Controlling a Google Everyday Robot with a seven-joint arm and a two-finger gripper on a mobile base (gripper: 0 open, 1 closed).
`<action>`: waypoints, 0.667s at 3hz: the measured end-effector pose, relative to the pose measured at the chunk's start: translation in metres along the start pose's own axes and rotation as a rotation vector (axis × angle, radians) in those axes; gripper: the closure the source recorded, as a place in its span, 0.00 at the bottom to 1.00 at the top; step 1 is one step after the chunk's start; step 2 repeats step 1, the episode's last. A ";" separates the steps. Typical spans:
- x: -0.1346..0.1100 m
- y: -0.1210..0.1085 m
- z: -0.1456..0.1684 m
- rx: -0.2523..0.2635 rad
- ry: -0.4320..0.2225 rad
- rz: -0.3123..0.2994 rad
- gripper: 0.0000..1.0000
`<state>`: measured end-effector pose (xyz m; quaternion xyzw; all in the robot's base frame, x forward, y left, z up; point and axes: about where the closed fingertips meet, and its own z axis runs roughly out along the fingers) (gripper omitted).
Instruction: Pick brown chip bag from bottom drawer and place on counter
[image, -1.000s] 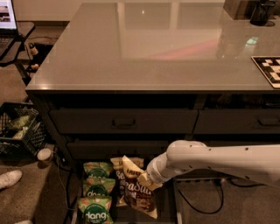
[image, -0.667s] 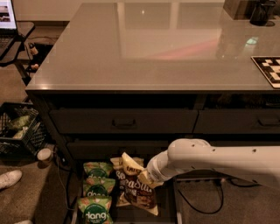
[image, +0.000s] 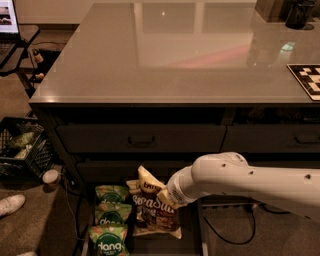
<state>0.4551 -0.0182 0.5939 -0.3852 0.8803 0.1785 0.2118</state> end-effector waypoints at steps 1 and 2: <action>0.000 0.000 0.000 0.000 0.000 0.000 1.00; 0.000 0.000 0.000 0.000 0.000 0.000 1.00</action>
Offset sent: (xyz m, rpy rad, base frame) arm 0.0000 0.0000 0.0000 0.0000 0.0000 0.0000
